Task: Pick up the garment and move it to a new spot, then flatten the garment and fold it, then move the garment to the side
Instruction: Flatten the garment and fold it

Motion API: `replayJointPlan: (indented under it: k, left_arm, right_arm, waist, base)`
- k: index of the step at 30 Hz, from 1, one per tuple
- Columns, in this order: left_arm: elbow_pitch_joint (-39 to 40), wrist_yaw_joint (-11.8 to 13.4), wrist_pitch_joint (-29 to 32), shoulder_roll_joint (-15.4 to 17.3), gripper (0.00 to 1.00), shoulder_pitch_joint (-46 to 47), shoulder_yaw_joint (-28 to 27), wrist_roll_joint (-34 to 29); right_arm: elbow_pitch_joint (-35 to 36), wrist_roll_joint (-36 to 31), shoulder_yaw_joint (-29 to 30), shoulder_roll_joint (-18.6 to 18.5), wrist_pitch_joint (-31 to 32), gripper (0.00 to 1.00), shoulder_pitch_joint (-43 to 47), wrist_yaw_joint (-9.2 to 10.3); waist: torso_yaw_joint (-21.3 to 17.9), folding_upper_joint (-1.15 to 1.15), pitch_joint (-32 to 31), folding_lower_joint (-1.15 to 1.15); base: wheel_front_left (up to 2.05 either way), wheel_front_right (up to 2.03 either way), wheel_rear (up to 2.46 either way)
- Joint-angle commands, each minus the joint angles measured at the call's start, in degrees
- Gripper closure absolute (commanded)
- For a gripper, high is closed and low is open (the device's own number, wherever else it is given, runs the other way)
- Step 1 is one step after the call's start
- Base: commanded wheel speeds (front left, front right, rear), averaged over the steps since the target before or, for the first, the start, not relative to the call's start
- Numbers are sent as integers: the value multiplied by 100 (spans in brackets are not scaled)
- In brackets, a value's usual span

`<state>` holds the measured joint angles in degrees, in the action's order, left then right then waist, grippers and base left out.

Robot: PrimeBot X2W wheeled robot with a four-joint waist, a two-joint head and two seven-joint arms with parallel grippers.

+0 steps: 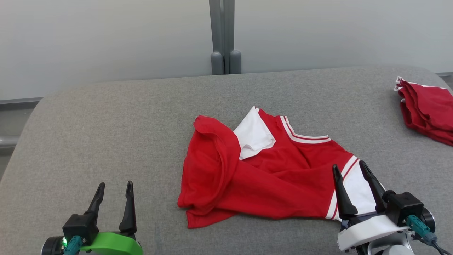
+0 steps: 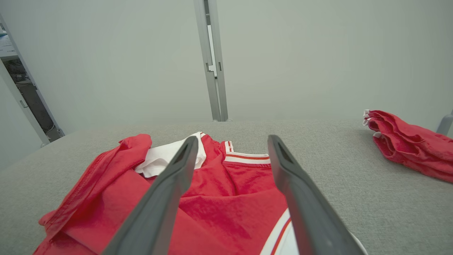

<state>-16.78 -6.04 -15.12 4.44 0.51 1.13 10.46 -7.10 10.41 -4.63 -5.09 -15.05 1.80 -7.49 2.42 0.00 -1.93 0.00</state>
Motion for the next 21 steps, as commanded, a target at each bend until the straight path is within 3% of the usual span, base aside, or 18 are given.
replayJointPlan:
  k: [1, 15, 21]
  left_arm:
    - [-6, 29, 0, 43, 0, -30, -3, 14]
    - [-30, 30, 0, 20, 0, -49, 87, 49]
    - [-208, -46, 5, -23, 0, -69, 421, 24]
  right_arm:
    - [-12, -1, 5, -13, -16, 0, 23, 0]
    - [-6, 9, -4, -33, -16, 0, 20, 0]
    - [-177, -20, 67, -100, -16, 0, -78, 0]
  waist:
    - [1, 0, 1, 0]
    - [4, 0, 33, 0]
    - [-17, 0, 99, 0]
  base:
    - [0, 0, 0]
    - [0, 0, 0]
    - [0, 0, 0]
